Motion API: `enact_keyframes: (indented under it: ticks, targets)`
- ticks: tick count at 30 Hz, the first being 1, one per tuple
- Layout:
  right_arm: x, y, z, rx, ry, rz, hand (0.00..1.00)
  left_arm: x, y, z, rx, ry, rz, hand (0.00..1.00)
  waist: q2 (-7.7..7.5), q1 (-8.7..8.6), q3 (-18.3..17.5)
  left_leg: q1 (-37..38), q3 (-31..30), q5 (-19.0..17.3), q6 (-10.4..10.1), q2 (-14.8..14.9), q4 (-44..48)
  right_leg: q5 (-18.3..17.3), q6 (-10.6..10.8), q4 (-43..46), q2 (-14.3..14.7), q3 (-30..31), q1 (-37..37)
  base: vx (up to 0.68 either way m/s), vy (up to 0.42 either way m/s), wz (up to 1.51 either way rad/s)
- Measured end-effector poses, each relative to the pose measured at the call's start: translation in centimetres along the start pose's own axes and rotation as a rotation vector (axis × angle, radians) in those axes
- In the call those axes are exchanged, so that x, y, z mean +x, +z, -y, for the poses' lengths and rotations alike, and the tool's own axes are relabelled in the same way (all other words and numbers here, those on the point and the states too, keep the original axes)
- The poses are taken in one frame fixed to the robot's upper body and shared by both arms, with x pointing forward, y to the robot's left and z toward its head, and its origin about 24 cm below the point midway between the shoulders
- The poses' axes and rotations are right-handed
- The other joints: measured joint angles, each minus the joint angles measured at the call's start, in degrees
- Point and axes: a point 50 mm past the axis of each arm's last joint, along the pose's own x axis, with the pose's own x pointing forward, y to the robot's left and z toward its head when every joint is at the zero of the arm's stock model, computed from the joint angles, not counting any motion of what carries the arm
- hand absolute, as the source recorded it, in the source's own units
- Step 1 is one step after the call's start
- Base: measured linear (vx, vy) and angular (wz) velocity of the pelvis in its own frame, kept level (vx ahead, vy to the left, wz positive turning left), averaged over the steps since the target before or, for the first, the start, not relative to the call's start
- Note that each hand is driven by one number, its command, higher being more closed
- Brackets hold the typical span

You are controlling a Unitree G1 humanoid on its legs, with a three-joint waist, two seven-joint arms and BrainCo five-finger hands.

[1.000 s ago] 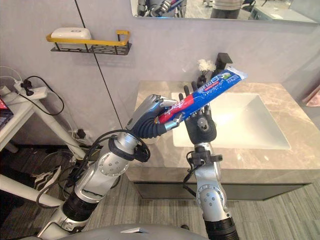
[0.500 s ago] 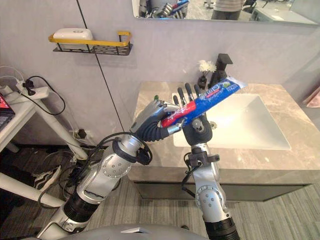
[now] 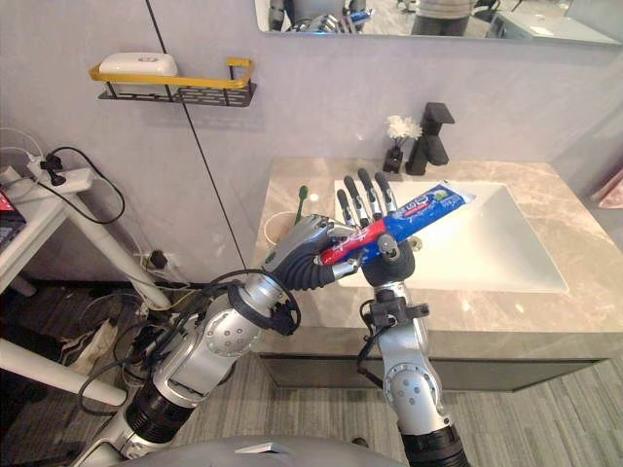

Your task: Organize washtable

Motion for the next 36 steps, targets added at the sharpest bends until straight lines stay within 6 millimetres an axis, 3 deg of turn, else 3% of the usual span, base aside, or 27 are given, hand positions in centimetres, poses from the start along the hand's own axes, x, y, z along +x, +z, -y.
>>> enact_keyframes:
  ticks: [19, 20, 29, 33, 36]
  targets:
    - [-0.3, -0.2, 0.2, 0.002, -0.005, -0.005, 1.00, -1.0, -0.3, 0.9, -0.042, -0.018, -0.049, 1.00, 0.06, 0.03, -0.05, 0.04, 0.53, -0.25, 0.05, 0.02, 0.22, 0.00, 0.00, -0.01, 0.02, 0.25, -0.02, 0.00, 0.000, 0.00]
    - [-0.3, -0.2, 0.2, 0.001, -0.005, -0.005, 1.00, -1.0, -0.3, 0.9, -0.042, -0.018, -0.049, 0.00, 0.06, 0.02, -0.05, 0.05, 0.53, -0.25, 0.05, 0.02, 0.23, 0.00, 0.00, 0.00, 0.02, 0.25, -0.01, 0.00, 0.000, 0.00]
    - [-0.9, -0.3, 0.7, 0.004, -0.041, -0.012, 1.00, -1.1, -0.6, -0.3, -0.016, 0.030, -0.062, 0.00, 0.19, 0.05, -0.13, 0.14, 0.55, -0.27, 0.04, 0.02, 0.31, 0.00, 0.00, 0.05, 0.02, 0.26, 0.07, 0.00, 0.000, 0.00]
    - [-2.1, -0.4, 2.2, -0.004, -0.131, -0.025, 1.00, -1.4, 0.3, -4.3, 0.048, 0.251, -0.026, 0.00, 0.33, 0.07, -0.21, 0.16, 0.57, -0.31, 0.03, 0.01, 0.38, 0.00, 0.00, 0.05, 0.01, 0.29, 0.10, 0.00, 0.000, 0.00]
    - [-2.2, 0.0, 2.4, -0.013, -0.144, -0.012, 1.00, -2.2, 0.4, -5.6, 0.075, 0.340, -0.040, 0.00, 0.53, -0.02, -0.33, 0.18, 0.57, -0.33, 0.02, 0.01, 0.46, 0.00, 0.00, 0.05, 0.01, 0.30, 0.14, 0.00, 0.000, 0.00]
